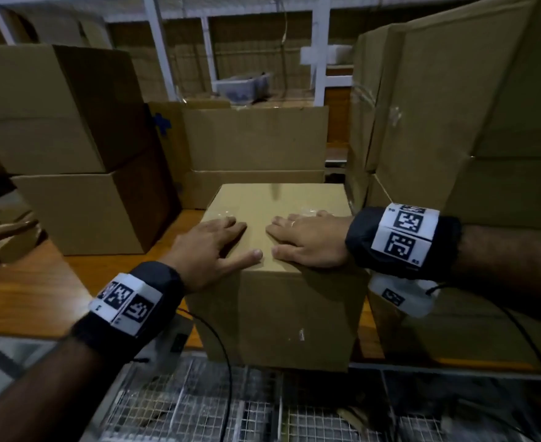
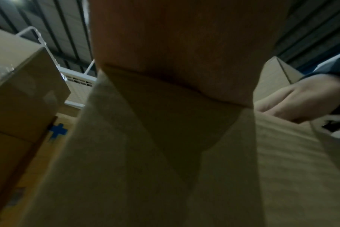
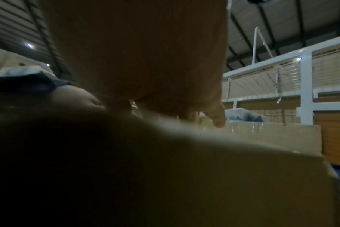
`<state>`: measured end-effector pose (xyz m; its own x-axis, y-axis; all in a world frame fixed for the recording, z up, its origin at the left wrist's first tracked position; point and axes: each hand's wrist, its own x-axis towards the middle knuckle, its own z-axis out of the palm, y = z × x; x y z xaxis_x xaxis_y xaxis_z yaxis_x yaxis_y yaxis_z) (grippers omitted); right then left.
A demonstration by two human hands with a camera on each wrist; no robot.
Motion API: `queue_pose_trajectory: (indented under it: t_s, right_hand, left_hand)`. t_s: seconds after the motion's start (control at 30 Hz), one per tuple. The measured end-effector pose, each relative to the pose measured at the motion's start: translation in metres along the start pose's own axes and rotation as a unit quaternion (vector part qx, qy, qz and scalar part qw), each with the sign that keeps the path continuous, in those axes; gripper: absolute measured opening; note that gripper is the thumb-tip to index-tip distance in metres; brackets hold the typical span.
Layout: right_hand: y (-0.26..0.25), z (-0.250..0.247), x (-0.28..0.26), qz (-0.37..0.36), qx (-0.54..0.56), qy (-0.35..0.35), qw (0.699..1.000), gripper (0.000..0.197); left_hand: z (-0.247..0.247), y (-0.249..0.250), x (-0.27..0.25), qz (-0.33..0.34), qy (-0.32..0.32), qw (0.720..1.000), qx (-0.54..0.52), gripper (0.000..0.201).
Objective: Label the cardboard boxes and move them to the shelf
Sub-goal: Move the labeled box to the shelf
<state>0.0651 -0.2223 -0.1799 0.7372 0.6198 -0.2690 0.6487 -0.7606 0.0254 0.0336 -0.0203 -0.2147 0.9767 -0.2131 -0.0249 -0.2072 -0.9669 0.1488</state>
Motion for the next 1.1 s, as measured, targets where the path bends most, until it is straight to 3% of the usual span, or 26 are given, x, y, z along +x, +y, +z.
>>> queue_pose_trajectory:
  t_s: [0.1, 0.23, 0.47, 0.6, 0.7, 0.83, 0.97, 1.1]
  right_hand:
    - [-0.002, -0.004, 0.012, 0.014, -0.003, -0.02, 1.0, 0.059]
    - [-0.004, -0.005, 0.02, 0.09, -0.018, -0.022, 0.995, 0.064]
    - [-0.01, -0.033, 0.028, 0.127, -0.012, -0.13, 0.983, 0.064]
    - [-0.016, -0.041, 0.046, 0.124, -0.033, -0.152, 0.98, 0.064]
    - [-0.018, -0.038, 0.06, 0.106, -0.038, -0.149, 0.982, 0.064]
    - [-0.01, -0.033, 0.07, 0.153, -0.054, -0.107, 0.981, 0.065]
    - [-0.007, -0.03, 0.07, 0.127, -0.047, -0.119, 0.984, 0.062]
    - [0.003, -0.034, 0.07, 0.168, -0.042, -0.089, 0.981, 0.062]
  left_hand:
    - [0.001, 0.0, -0.002, -0.007, -0.008, 1.0, -0.003, 0.121]
    - [0.002, 0.003, -0.004, -0.017, 0.002, 1.0, 0.003, 0.106]
    - [0.008, -0.003, -0.002, -0.004, 0.005, 1.0, 0.02, 0.092]
    - [0.009, -0.007, -0.003, -0.001, 0.002, 1.0, 0.011, 0.091]
    - [0.009, -0.012, -0.002, 0.004, -0.003, 1.0, -0.006, 0.09]
    - [0.011, -0.013, 0.0, 0.012, -0.009, 1.0, -0.013, 0.091]
    - [0.012, -0.014, 0.002, 0.015, -0.009, 1.0, -0.015, 0.091]
    - [0.01, -0.015, 0.0, 0.02, -0.004, 1.0, -0.02, 0.093]
